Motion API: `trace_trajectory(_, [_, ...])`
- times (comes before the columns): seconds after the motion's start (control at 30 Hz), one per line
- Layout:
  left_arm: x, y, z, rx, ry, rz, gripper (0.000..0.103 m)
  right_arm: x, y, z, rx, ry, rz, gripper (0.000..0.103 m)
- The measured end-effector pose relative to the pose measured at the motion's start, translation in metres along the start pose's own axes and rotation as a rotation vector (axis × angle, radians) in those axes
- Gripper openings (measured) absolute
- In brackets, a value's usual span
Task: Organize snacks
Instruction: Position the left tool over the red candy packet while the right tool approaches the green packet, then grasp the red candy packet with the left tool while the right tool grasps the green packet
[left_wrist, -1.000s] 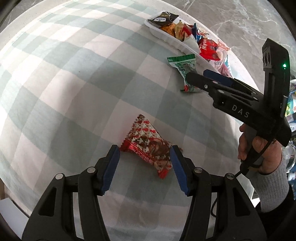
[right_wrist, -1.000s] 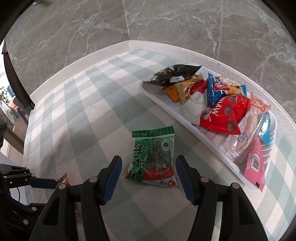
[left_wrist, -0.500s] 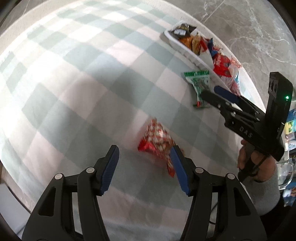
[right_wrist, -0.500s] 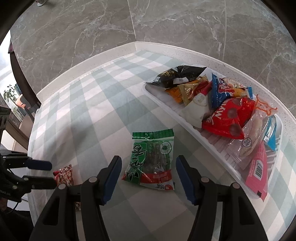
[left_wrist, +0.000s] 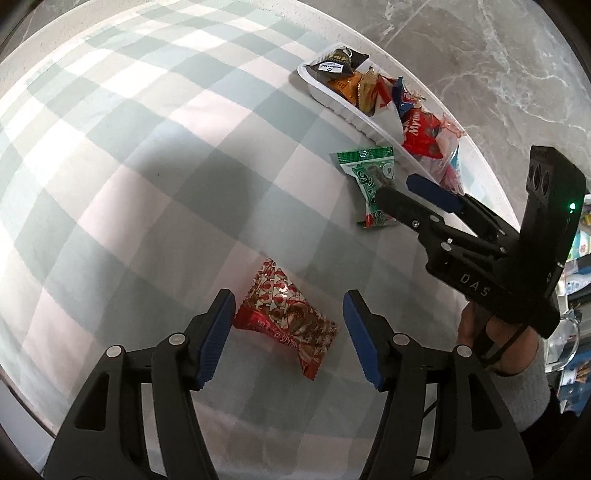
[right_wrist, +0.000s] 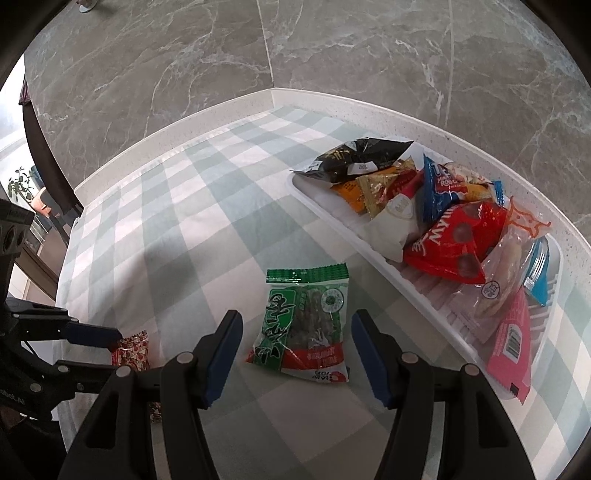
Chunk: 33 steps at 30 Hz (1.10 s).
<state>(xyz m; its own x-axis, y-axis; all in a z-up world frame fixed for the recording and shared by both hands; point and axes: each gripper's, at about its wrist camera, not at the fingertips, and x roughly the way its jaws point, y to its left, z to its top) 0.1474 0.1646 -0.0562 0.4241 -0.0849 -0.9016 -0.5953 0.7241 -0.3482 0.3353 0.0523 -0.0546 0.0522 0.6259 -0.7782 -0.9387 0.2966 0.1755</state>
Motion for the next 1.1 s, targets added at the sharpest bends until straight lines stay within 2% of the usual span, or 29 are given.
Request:
trace_trajectory(0.17, [-0.002, 0.007, -0.01, -0.033, 0.056, 0.008, 0.059, -0.002, -0.002, -0.001, 0.005, -0.006, -0.004, 0.068])
trace_trajectory(0.33, [0.001, 0.0, -0.016, -0.014, 0.073, -0.019, 0.059, -0.001, -0.002, -0.002, 0.009, -0.002, -0.001, 0.068])
trace_trajectory(0.5, [0.005, -0.007, -0.006, 0.012, 0.019, -0.024, 0.059, 0.0, -0.002, -0.003, 0.008, -0.002, -0.002, 0.068])
trace_trajectory(0.7, [0.011, -0.013, 0.007, 0.055, 0.008, 0.023, 0.059, 0.002, -0.003, -0.002, 0.007, 0.008, 0.0, 0.069])
trace_trajectory(0.9, [0.022, -0.018, 0.0, 0.096, 0.031, 0.071, 0.059, 0.008, -0.005, -0.004, 0.01, 0.026, -0.009, 0.069])
trace_trajectory(1.1, [0.025, -0.025, -0.005, 0.146, 0.0, 0.121, 0.059, 0.015, -0.007, -0.006, 0.012, 0.048, -0.024, 0.069])
